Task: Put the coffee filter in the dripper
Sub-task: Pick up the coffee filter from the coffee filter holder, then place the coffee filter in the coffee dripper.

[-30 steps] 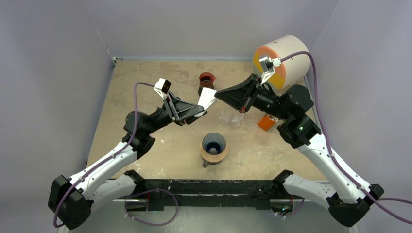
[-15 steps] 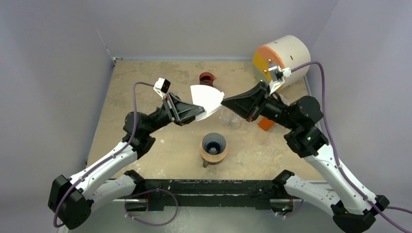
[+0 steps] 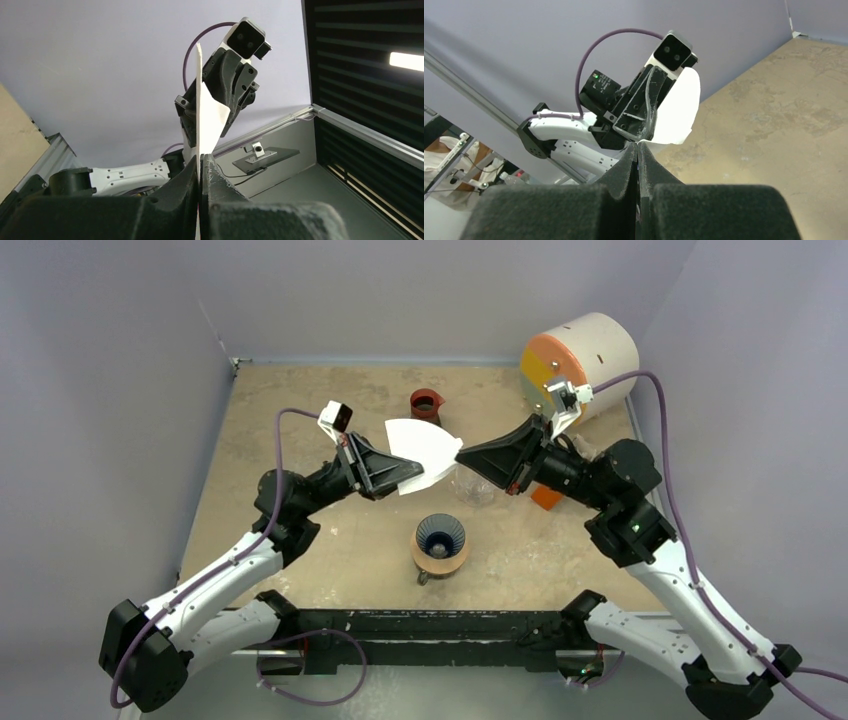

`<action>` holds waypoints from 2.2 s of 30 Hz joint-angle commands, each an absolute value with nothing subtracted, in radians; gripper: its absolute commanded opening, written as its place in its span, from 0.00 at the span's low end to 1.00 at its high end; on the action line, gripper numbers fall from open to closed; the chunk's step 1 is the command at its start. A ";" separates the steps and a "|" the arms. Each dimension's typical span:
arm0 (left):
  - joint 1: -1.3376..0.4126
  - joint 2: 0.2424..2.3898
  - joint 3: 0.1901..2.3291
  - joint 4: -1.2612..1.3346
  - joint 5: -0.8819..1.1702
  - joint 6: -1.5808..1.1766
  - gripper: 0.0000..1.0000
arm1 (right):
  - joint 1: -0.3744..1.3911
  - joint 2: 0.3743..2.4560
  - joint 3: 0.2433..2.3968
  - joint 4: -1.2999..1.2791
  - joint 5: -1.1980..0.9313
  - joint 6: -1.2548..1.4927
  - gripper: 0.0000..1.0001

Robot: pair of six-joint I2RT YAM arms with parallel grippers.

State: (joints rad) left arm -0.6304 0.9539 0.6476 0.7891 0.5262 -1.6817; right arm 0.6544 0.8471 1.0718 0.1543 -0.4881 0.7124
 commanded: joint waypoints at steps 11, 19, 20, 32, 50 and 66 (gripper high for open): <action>-0.626 0.944 0.669 0.777 0.612 -1.493 0.00 | 0.660 0.761 1.121 -0.169 -0.356 0.533 0.50; -0.621 0.981 0.698 0.778 0.736 -1.375 0.00 | 0.660 0.691 1.170 -0.351 -0.266 0.445 0.61; -0.621 0.986 0.704 0.777 0.755 -1.359 0.00 | 0.660 0.683 1.175 -0.361 -0.261 0.442 0.63; -0.618 1.003 0.819 0.680 1.031 -1.110 0.00 | 0.659 0.704 1.206 -0.403 -0.383 0.437 0.68; -0.617 0.948 0.870 0.616 1.188 -0.889 0.00 | 0.660 0.776 1.157 -0.230 -0.781 0.537 0.43; -0.618 0.952 0.877 0.638 1.180 -0.917 0.00 | 0.660 0.782 1.135 -0.198 -0.807 0.556 0.35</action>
State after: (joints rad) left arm -0.6220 0.9573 0.8341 0.5896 1.1725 -0.9073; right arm 0.6556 0.7898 1.1366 -0.2337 -0.7784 0.5503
